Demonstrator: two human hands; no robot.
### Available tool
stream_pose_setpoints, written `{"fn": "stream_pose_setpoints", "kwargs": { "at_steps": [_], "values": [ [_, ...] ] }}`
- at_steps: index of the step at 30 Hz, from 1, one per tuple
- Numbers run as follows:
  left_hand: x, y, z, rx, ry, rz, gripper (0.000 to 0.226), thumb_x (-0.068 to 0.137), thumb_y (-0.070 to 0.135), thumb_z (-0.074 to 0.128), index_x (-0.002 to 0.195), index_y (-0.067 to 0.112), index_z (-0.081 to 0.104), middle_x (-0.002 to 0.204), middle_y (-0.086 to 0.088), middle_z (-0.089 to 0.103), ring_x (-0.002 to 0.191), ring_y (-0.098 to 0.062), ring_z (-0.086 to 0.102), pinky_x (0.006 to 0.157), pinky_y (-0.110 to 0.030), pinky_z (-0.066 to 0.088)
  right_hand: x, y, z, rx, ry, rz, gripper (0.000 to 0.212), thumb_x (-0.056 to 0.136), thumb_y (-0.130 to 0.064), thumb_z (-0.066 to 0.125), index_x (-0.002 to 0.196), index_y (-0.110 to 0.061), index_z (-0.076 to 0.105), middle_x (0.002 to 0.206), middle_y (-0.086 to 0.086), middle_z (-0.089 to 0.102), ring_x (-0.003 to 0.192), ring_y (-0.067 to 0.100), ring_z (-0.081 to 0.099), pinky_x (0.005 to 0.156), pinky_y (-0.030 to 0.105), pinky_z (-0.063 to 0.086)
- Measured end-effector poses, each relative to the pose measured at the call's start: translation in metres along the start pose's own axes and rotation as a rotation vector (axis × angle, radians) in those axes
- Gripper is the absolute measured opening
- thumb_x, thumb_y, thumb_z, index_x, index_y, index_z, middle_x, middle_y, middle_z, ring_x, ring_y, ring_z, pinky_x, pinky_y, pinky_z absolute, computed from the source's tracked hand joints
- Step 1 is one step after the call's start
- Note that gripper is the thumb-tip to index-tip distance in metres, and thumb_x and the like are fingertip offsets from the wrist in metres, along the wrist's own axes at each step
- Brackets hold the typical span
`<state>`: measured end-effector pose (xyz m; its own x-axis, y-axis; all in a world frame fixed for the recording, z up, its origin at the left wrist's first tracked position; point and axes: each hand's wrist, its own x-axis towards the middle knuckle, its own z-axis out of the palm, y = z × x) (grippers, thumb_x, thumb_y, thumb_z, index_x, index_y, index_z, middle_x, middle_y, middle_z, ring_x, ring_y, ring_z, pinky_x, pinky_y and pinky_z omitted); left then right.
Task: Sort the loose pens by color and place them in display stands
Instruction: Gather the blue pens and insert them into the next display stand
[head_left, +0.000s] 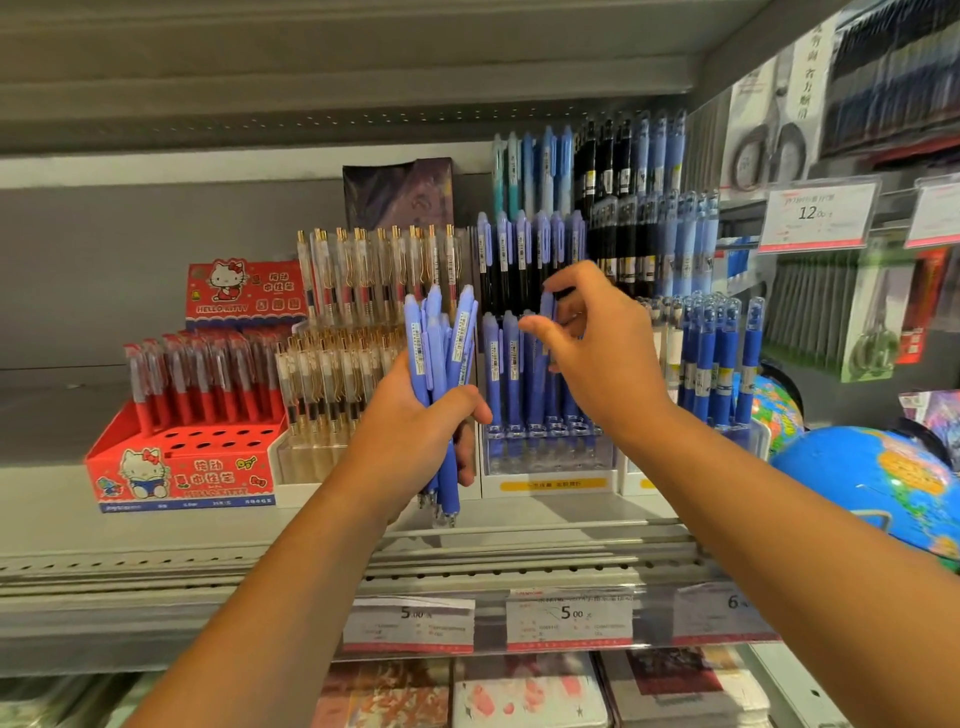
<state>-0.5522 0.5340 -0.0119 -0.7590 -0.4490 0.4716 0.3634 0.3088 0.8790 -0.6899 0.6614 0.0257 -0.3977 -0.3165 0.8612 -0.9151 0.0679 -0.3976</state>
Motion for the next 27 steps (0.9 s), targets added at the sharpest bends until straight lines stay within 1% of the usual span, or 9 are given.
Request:
{"fn": "stream_pose_setpoints", "kwargs": {
  "at_steps": [5,9,12,14,17,19,23,25,27],
  "values": [
    [-0.003,0.004,0.003,-0.025,-0.005,0.004,0.018,0.095,0.006,0.058,0.112,0.009,0.053,0.057,-0.003,0.062,0.047,-0.023,0.058,0.049,-0.035,0.055,-0.003,0.006,0.003,-0.041,-0.162,0.108,0.017,0.099,-0.024,0.055,0.111,-0.013,0.059,0.082,-0.002,0.06,0.074,0.023,0.066,0.066,0.047,0.057],
    [-0.005,0.007,0.004,-0.052,-0.008,0.009,0.008,0.096,0.006,0.059,0.103,0.002,0.059,0.067,-0.007,0.066,0.055,-0.025,0.063,0.054,-0.041,0.058,-0.003,0.005,0.001,-0.073,-0.188,0.145,0.015,0.1,-0.025,0.054,0.11,-0.015,0.057,0.083,-0.002,0.061,0.073,0.023,0.067,0.063,0.049,0.057],
    [-0.007,0.007,0.004,-0.056,-0.004,0.02,0.011,0.095,0.007,0.06,0.104,0.001,0.061,0.076,-0.012,0.07,0.06,-0.026,0.065,0.057,-0.04,0.059,-0.005,0.004,-0.001,-0.1,-0.203,0.139,0.015,0.101,-0.025,0.052,0.113,-0.017,0.056,0.081,-0.003,0.059,0.072,0.022,0.066,0.064,0.047,0.056],
    [-0.007,0.008,0.004,-0.051,-0.022,0.026,0.012,0.095,0.008,0.061,0.106,0.005,0.063,0.081,-0.014,0.072,0.063,-0.028,0.067,0.058,-0.04,0.059,-0.006,0.003,-0.002,-0.145,-0.2,0.119,0.019,0.101,-0.026,0.053,0.117,-0.018,0.056,0.087,0.001,0.063,0.075,0.02,0.064,0.067,0.041,0.054],
    [-0.008,0.008,0.003,-0.056,-0.044,0.032,0.016,0.094,0.01,0.061,0.111,0.008,0.063,0.088,-0.015,0.074,0.068,-0.03,0.069,0.06,-0.039,0.059,-0.008,0.0,-0.003,-0.212,-0.172,0.105,0.028,0.099,-0.029,0.052,0.126,-0.02,0.055,0.107,0.003,0.061,0.088,0.019,0.058,0.076,0.04,0.051],
    [-0.009,0.008,0.003,-0.067,-0.048,0.029,0.02,0.094,0.011,0.062,0.114,0.01,0.062,0.09,-0.015,0.074,0.07,-0.031,0.07,0.06,-0.039,0.059,-0.011,-0.007,-0.005,-0.146,-0.129,0.078,0.031,0.098,-0.031,0.054,0.127,-0.021,0.054,0.109,-0.002,0.058,0.088,0.014,0.054,0.077,0.034,0.048],
    [-0.009,0.008,0.002,-0.075,-0.055,0.049,0.025,0.091,0.013,0.064,0.116,0.017,0.063,0.09,-0.015,0.075,0.071,-0.032,0.071,0.06,-0.039,0.059,-0.016,-0.03,-0.007,0.251,-0.171,0.118,0.017,0.094,-0.025,0.063,0.111,-0.021,0.063,0.096,-0.008,0.063,0.086,0.006,0.059,0.077,0.027,0.051],
    [-0.009,0.009,0.002,-0.079,-0.054,0.067,0.025,0.086,0.019,0.066,0.11,0.026,0.067,0.089,-0.014,0.075,0.071,-0.032,0.072,0.058,-0.038,0.06,-0.016,-0.036,-0.006,0.386,-0.242,0.169,0.016,0.092,-0.019,0.066,0.108,-0.017,0.064,0.095,-0.004,0.066,0.088,0.009,0.062,0.076,0.03,0.054],
    [-0.01,0.011,0.003,-0.075,-0.051,0.076,0.021,0.081,0.024,0.067,0.097,0.036,0.074,0.086,-0.008,0.076,0.068,-0.028,0.073,0.055,-0.035,0.06,-0.017,-0.038,-0.005,0.46,-0.291,0.193,0.02,0.089,-0.013,0.07,0.108,-0.014,0.064,0.091,-0.002,0.066,0.083,0.009,0.064,0.07,0.027,0.056]
  ]
}}
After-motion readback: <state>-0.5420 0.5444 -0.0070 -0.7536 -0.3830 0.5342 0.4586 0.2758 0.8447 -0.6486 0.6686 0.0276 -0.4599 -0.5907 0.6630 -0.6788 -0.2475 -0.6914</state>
